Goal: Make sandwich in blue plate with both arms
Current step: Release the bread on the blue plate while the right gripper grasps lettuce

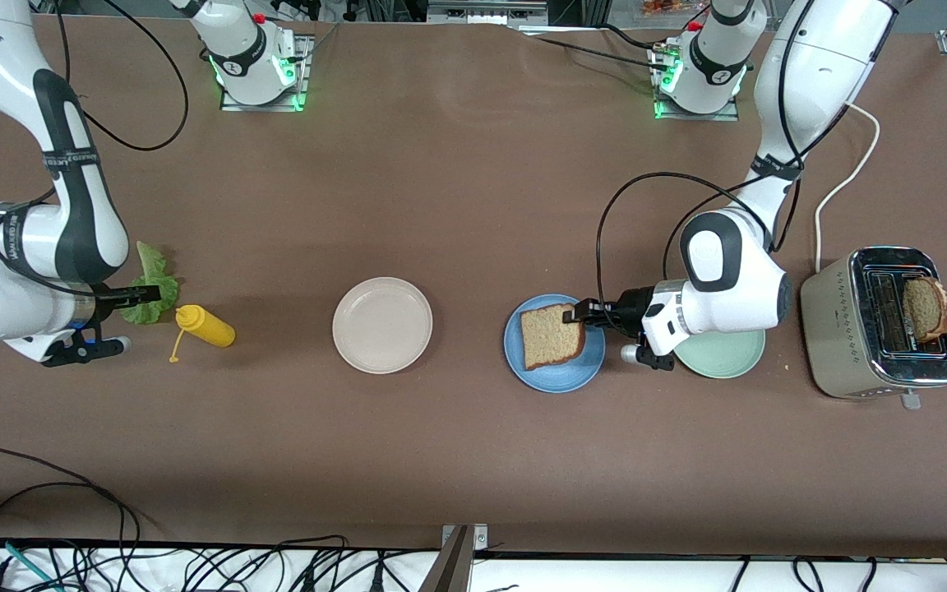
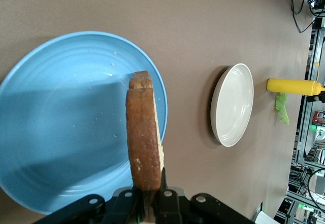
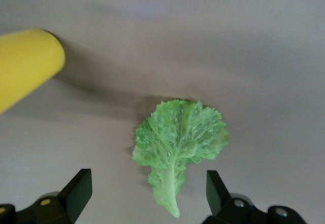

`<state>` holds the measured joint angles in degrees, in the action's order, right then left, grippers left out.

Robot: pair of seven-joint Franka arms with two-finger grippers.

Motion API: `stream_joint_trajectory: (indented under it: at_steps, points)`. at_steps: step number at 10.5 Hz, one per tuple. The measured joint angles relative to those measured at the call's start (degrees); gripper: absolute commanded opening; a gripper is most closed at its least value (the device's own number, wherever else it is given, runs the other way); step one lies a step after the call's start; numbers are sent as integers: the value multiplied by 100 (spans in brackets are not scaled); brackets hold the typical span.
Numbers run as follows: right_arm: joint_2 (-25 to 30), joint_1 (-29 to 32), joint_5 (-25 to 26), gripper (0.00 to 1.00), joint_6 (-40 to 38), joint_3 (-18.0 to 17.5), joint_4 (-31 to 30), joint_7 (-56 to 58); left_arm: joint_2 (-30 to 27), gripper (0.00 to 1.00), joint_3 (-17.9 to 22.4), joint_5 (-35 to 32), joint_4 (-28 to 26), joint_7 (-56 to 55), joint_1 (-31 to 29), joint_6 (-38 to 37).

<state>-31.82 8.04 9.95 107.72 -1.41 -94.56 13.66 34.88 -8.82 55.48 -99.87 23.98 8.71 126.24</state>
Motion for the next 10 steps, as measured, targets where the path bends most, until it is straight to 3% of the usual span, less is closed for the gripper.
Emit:
stream_joint_trajectory:
  at_steps: [2,3,4,5,10]
  points:
    - [-125,3,1,100,70,100,-179,-34,74,3,0,0,4,2,1,7]
    - [-180,5,2,100,91,140,-238,-34,131,36,-1,0,5,3,3,24]
    - [-249,6,6,100,93,167,-292,-34,189,87,-2,0,5,4,4,106]
    - [-319,7,14,100,95,192,-333,-34,235,100,-4,0,11,7,5,158]
    - [-543,27,327,100,100,344,-400,-33,270,100,67,1,30,161,-74,214]
